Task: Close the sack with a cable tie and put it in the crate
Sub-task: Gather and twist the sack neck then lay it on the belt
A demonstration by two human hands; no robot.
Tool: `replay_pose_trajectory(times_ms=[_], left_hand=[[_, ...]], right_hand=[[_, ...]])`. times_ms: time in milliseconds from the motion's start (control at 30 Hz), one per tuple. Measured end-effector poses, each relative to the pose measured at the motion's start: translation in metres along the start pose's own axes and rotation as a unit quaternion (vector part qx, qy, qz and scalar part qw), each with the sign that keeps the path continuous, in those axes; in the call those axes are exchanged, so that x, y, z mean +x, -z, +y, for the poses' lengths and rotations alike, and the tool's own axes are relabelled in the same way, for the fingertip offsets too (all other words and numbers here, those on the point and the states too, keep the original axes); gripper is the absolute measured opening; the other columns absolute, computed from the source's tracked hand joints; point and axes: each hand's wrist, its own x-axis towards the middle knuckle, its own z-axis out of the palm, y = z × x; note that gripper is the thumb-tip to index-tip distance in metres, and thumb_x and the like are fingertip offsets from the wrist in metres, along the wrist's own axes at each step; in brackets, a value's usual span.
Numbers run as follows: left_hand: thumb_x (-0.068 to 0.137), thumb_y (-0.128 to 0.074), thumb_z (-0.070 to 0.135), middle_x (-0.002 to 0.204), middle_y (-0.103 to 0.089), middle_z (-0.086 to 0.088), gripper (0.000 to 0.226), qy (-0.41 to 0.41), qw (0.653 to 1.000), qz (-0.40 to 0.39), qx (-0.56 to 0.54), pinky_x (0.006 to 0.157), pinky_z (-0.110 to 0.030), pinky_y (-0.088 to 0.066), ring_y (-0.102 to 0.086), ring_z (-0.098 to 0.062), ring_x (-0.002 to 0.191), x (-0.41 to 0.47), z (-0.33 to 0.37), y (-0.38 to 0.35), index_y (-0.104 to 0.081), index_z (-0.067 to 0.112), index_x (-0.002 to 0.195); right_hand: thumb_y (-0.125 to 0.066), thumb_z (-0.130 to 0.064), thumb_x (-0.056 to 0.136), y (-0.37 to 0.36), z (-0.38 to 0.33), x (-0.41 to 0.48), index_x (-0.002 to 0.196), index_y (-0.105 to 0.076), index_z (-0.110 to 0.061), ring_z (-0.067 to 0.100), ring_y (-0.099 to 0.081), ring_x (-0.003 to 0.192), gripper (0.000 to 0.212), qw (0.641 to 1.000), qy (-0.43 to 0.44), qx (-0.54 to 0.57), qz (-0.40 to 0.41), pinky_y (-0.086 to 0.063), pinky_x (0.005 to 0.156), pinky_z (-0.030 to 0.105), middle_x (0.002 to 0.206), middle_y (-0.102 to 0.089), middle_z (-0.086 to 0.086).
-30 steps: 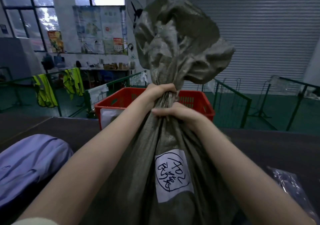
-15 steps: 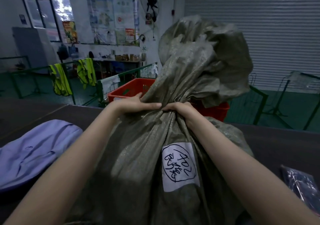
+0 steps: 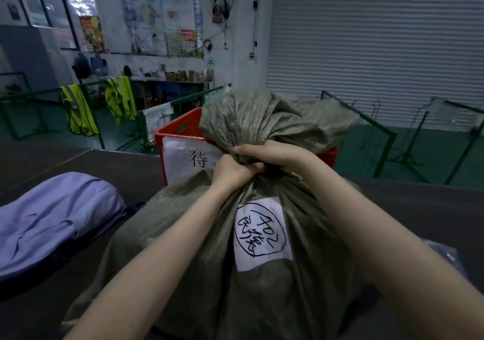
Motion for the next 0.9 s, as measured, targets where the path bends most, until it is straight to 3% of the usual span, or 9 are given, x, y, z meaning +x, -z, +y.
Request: replay_pose_trajectory(times_ms=[67, 167, 233, 400, 567, 633, 700, 833, 900], left_hand=[[0.049, -0.070, 0.048, 0.111, -0.070, -0.010, 0.072, 0.028, 0.998, 0.034, -0.034, 0.093, -0.040, -0.052, -0.064, -0.025, 0.106, -0.002, -0.002, 0.002, -0.067, 0.011, 0.110], [0.058, -0.074, 0.036, 0.108, -0.070, -0.013, 0.057, 0.053, 0.996, 0.067, -0.020, 0.086, -0.035, -0.053, -0.064, -0.028, 0.102, 0.001, -0.002, 0.005, -0.067, 0.004, 0.104], [0.056, -0.072, 0.035, 0.100, -0.071, -0.011, 0.049, 0.049, 0.997, 0.059, 0.015, 0.082, -0.035, -0.052, -0.064, -0.028, 0.097, 0.001, 0.000, 0.005, -0.068, 0.005, 0.095], [0.063, -0.069, 0.023, 0.089, -0.063, -0.008, 0.031, 0.015, 0.994, 0.037, 0.097, 0.070, -0.031, -0.046, -0.059, -0.027, 0.088, -0.006, 0.018, 0.012, -0.063, 0.006, 0.088], [0.062, -0.068, 0.017, 0.084, -0.057, -0.010, 0.022, -0.040, 0.982, 0.028, 0.184, 0.075, -0.036, -0.051, -0.057, -0.030, 0.083, -0.003, 0.053, 0.025, -0.055, 0.006, 0.076], [0.060, -0.069, 0.016, 0.073, -0.050, -0.006, 0.021, -0.044, 0.976, 0.006, 0.212, 0.060, -0.030, -0.044, -0.051, -0.027, 0.070, 0.005, 0.067, 0.029, -0.048, 0.009, 0.063], [0.058, -0.068, 0.015, 0.065, -0.044, -0.004, 0.026, -0.044, 0.968, -0.026, 0.245, 0.048, -0.026, -0.032, -0.044, -0.023, 0.059, 0.012, 0.073, 0.031, -0.043, 0.011, 0.055], [0.052, -0.069, 0.014, 0.067, -0.051, -0.006, 0.017, -0.027, 0.942, -0.111, 0.315, 0.051, -0.027, -0.037, -0.050, -0.026, 0.063, 0.019, 0.067, 0.020, -0.053, 0.009, 0.052], [0.051, -0.069, 0.012, 0.069, -0.053, -0.007, 0.013, -0.004, 0.935, -0.139, 0.325, 0.053, -0.028, -0.040, -0.053, -0.028, 0.068, 0.017, 0.051, 0.008, -0.056, 0.009, 0.053]], right_hand=[[-0.052, -0.066, 0.077, 0.019, 0.017, -0.006, 0.120, -0.060, -0.010, 0.023, -0.061, 0.105, 0.071, 0.996, 0.002, -0.080, -0.047, -0.046, 0.090, 0.030, 0.113, -0.065, 0.005], [-0.046, -0.069, 0.079, 0.044, 0.058, -0.010, 0.146, -0.032, -0.016, 0.023, -0.034, 0.139, 0.086, 0.984, -0.068, -0.158, -0.056, -0.024, 0.114, 0.034, 0.151, -0.036, 0.005], [-0.041, -0.065, 0.084, 0.048, 0.086, -0.014, 0.147, -0.028, -0.015, 0.025, -0.029, 0.142, 0.081, 0.981, -0.109, -0.157, -0.035, -0.021, 0.115, 0.034, 0.156, -0.027, 0.007], [-0.037, -0.071, 0.081, 0.040, 0.102, -0.020, 0.137, -0.047, -0.014, 0.028, -0.044, 0.131, 0.080, 0.981, -0.116, -0.152, -0.017, -0.033, 0.106, 0.035, 0.146, -0.044, 0.011], [-0.041, -0.057, 0.087, 0.042, 0.092, -0.025, 0.146, -0.027, -0.016, 0.026, -0.031, 0.140, 0.073, 0.987, -0.128, 0.002, -0.098, -0.026, 0.113, 0.036, 0.154, -0.029, 0.007], [-0.054, -0.066, 0.075, 0.038, 0.090, -0.026, 0.147, -0.024, -0.019, 0.028, -0.034, 0.138, 0.091, 0.981, -0.155, 0.019, -0.114, -0.029, 0.114, 0.041, 0.152, -0.031, 0.007], [-0.060, -0.065, 0.071, 0.028, 0.094, -0.026, 0.145, -0.028, -0.017, 0.030, -0.042, 0.131, 0.094, 0.970, -0.194, 0.031, -0.140, -0.037, 0.109, 0.043, 0.144, -0.042, 0.010], [-0.045, -0.046, 0.092, -0.009, 0.102, -0.047, 0.133, -0.041, -0.006, 0.029, -0.057, 0.107, 0.057, 0.955, -0.193, 0.058, -0.218, -0.046, 0.079, 0.035, 0.094, -0.056, 0.005], [-0.041, -0.048, 0.093, -0.040, 0.114, -0.053, 0.130, -0.043, -0.007, 0.022, -0.056, 0.086, 0.056, 0.939, -0.205, 0.099, -0.259, -0.048, 0.070, 0.031, 0.095, -0.056, 0.005]])
